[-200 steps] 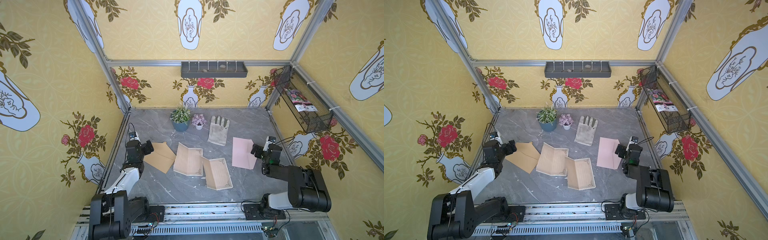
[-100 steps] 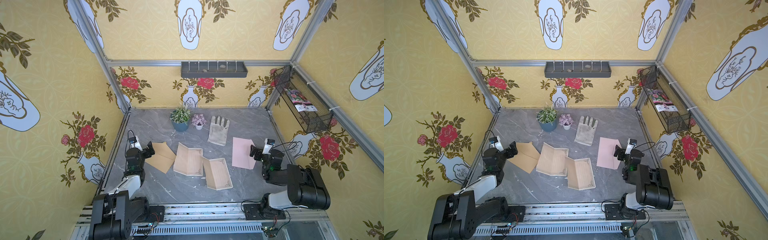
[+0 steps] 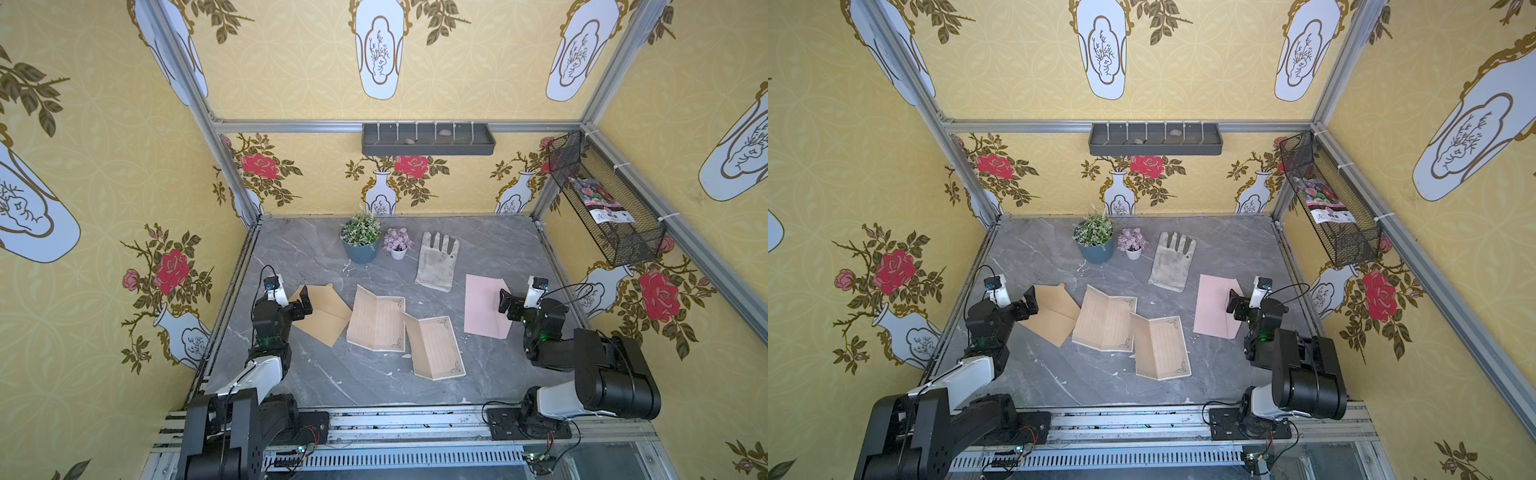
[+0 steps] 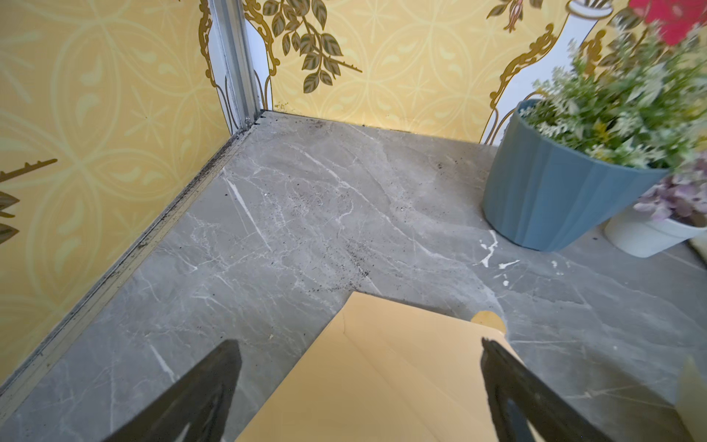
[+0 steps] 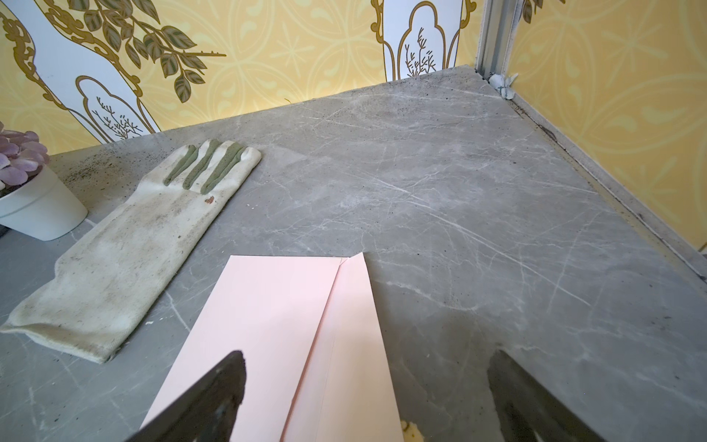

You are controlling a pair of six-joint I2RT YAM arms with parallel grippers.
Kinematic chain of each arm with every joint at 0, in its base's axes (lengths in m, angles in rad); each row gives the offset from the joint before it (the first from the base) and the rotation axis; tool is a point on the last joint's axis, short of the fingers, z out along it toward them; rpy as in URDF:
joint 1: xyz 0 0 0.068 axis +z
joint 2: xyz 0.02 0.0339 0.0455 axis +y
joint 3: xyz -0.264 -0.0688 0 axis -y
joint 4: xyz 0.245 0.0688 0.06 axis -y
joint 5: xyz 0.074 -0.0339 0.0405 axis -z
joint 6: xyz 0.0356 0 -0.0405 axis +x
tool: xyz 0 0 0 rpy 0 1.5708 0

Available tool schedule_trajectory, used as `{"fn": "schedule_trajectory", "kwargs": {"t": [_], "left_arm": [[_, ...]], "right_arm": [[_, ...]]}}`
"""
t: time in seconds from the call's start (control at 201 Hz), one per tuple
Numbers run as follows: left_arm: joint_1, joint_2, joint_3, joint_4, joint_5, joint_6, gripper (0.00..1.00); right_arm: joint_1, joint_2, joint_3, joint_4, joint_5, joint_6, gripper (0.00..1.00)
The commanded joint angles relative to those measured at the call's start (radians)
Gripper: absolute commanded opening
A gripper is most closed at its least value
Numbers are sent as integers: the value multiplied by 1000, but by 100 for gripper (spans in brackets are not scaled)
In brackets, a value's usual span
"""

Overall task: Take the letter paper out of the envelope
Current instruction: Reset both arms

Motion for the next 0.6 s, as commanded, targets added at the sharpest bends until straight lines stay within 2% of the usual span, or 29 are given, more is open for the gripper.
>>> {"fn": "schedule_trajectory", "kwargs": {"t": [0.0, 0.055, 0.139, 0.219, 0.468, 0.598], "left_arm": [[13, 102, 43, 80, 15, 46, 99], [11, 197, 40, 183, 19, 39, 99], [18, 270, 102, 125, 33, 42, 99], [18, 271, 77, 169, 34, 42, 99], [10, 264, 81, 148, 23, 50, 99], [10, 263, 81, 147, 22, 50, 99]], "right_arm": [[1, 0, -1, 51, -4, -9, 97], [1, 1, -1, 51, -4, -9, 97], [1, 0, -1, 51, -4, -9, 98], [1, 0, -1, 49, -4, -9, 97], [1, 1, -1, 51, -2, -9, 98], [26, -6, -12, 63, 168, 33, 97]]}}
